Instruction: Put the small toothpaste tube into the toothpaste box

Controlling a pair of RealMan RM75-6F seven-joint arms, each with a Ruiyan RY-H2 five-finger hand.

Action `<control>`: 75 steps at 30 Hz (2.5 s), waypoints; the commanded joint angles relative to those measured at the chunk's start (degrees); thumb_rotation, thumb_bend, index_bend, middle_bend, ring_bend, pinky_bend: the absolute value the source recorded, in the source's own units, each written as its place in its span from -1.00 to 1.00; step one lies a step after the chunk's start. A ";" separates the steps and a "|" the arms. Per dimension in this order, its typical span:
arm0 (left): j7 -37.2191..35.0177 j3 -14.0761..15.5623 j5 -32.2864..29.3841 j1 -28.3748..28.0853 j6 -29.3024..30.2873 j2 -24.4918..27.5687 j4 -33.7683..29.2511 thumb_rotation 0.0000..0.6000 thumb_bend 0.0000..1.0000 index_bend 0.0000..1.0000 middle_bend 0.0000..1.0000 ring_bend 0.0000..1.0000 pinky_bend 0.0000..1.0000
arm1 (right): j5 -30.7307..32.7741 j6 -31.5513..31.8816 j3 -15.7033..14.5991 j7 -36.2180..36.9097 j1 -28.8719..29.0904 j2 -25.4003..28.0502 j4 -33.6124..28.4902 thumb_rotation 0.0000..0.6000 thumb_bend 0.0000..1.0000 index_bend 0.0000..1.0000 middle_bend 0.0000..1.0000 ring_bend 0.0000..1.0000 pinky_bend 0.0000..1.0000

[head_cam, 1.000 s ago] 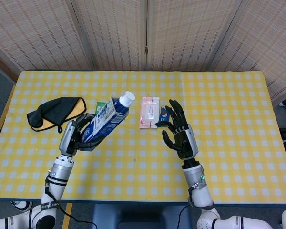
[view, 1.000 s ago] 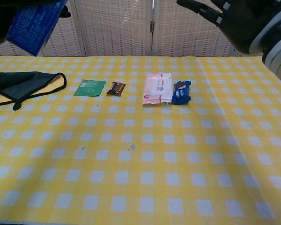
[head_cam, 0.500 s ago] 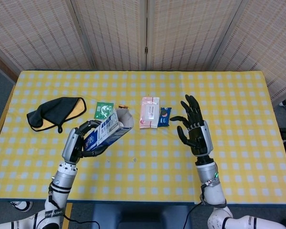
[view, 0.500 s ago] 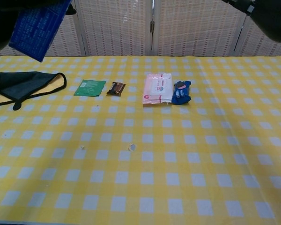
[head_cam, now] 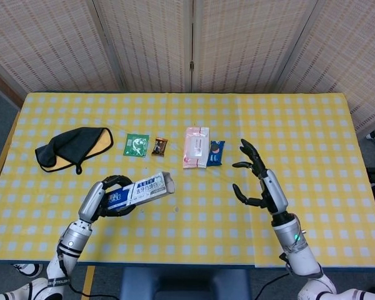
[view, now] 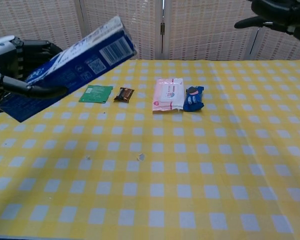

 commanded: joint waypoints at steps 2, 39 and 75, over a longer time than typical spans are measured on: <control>3.12 5.46 4.75 0.06 -1.73 -2.71 10.06 1.00 -0.49 0.11 0.05 -0.06 -0.40 | -4.24 -3.26 -5.34 -8.33 -0.29 5.45 1.89 1.00 -0.10 -1.00 -1.00 -0.89 -0.59; -4.38 10.60 6.74 0.59 -2.08 -13.79 28.12 1.00 -0.56 -0.51 -0.68 -0.98 -1.00 | -9.01 5.20 -15.14 -19.87 -6.46 6.01 16.31 1.00 -0.10 -1.00 -1.00 -1.00 -1.00; 39.12 14.53 7.19 17.85 15.66 17.24 -3.12 1.00 -0.64 -0.70 -0.88 -1.00 -1.00 | -7.91 9.96 -17.77 -50.80 -14.42 10.92 8.49 1.00 -0.11 -1.00 -1.00 -1.00 -1.00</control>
